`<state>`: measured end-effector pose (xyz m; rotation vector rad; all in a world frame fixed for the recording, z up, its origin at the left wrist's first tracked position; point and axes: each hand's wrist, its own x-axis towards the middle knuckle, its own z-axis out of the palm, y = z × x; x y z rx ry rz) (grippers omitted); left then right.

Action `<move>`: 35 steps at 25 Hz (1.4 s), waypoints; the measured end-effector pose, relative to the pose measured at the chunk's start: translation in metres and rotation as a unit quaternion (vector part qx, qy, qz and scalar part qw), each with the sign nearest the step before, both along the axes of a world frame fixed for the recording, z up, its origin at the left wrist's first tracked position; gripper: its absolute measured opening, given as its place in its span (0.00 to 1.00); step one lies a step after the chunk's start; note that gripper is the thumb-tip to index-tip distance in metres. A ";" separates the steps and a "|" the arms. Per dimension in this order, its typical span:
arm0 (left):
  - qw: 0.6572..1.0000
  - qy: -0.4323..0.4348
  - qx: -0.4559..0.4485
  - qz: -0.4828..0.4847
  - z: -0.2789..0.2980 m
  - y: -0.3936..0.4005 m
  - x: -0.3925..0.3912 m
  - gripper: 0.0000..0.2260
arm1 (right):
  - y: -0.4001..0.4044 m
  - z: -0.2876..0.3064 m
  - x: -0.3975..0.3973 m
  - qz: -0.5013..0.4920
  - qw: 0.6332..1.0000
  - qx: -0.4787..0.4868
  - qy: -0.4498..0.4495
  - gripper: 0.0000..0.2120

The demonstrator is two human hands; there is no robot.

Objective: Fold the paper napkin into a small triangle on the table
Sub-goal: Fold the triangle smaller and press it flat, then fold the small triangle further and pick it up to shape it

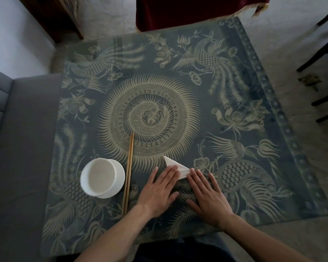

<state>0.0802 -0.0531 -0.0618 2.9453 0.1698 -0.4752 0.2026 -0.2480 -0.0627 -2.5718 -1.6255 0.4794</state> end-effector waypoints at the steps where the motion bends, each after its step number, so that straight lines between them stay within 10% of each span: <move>1: 1.000 0.003 0.010 0.017 0.000 0.003 -0.002 0.30 | 0.000 0.000 0.000 0.000 1.000 -0.001 0.001 0.37; 15: 0.996 -0.077 -0.037 0.030 0.022 0.030 0.047 0.25 | 0.002 0.003 0.000 -0.012 1.000 0.009 0.011 0.37; 24: 0.986 0.069 -0.061 0.135 0.033 0.040 0.083 0.15 | 0.004 0.002 0.001 -0.022 0.999 0.030 0.008 0.34; 35: 0.863 0.055 -0.244 0.440 0.034 0.021 0.069 0.21 | 0.004 0.000 -0.007 -0.027 0.998 0.052 -0.001 0.28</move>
